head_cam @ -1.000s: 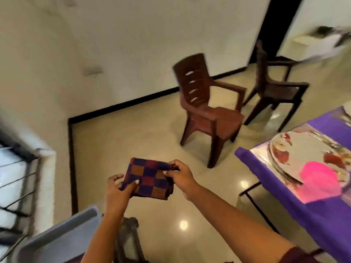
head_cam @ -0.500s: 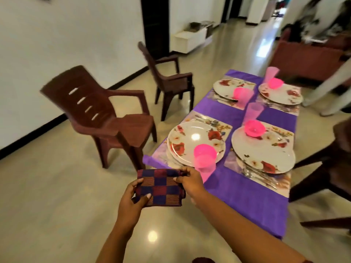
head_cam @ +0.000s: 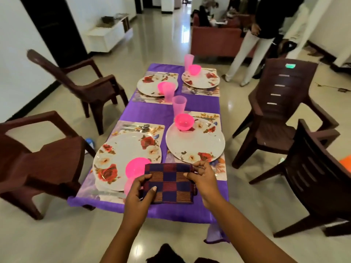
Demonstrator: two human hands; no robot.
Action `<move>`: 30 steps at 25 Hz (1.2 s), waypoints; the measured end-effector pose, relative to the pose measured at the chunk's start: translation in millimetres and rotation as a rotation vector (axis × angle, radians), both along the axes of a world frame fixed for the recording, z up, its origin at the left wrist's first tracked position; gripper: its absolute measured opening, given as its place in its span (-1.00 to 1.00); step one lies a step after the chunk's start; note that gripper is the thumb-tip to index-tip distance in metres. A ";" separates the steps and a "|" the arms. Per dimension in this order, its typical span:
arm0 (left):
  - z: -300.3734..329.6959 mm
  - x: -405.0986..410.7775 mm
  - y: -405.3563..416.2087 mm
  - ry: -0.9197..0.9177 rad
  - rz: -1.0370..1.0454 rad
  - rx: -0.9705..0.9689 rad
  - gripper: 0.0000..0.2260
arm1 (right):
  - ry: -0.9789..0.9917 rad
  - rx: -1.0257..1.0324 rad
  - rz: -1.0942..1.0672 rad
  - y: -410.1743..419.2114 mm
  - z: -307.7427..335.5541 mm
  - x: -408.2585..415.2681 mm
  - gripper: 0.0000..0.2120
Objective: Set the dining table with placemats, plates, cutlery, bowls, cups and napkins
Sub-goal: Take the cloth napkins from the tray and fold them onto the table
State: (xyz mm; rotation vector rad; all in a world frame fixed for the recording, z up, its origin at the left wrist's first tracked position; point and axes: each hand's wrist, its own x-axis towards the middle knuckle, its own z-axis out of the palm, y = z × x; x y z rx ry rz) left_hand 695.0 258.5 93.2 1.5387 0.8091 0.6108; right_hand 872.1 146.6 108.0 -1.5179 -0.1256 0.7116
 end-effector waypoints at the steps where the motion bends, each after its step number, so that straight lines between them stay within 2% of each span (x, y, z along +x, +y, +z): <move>1: -5.1 13.1 -1.8 0.033 -0.072 -0.014 -0.68 | -0.001 -0.011 -0.047 -7.6 -2.5 10.3 -0.67; 5: -24.7 51.7 -8.7 0.169 -0.326 -0.136 -0.59 | 0.012 -0.106 -0.186 -36.5 -21.1 36.8 -0.67; 8: -40.4 66.5 -12.1 0.267 -0.416 -0.185 -0.58 | 0.058 -0.237 -0.211 -52.7 -48.6 44.0 -0.70; 13: -65.5 82.3 -3.6 0.390 -0.493 -0.106 -0.56 | 0.039 -0.412 -0.211 -51.2 -76.2 49.8 -0.73; 19: -78.2 83.9 -7.8 0.497 -0.517 -0.047 -0.52 | -0.058 -0.495 -0.171 -48.8 -86.8 47.4 -0.75; 23: -82.1 83.0 -7.9 0.569 -0.535 -0.031 -0.46 | -0.273 -0.565 0.045 -52.9 -93.7 47.6 -0.82; 25: -82.7 82.9 -5.4 0.590 -0.564 0.024 -0.44 | -0.334 -0.544 0.181 -57.4 -95.6 45.6 -0.67; 28: -84.9 82.8 -3.4 0.612 -0.589 0.117 -0.38 | -0.337 -0.518 0.374 -64.4 -98.6 39.4 -0.29; 30: -83.9 83.3 -6.5 0.629 -0.626 0.192 -0.35 | -0.363 -0.573 0.440 -66.7 -102.8 35.9 -0.15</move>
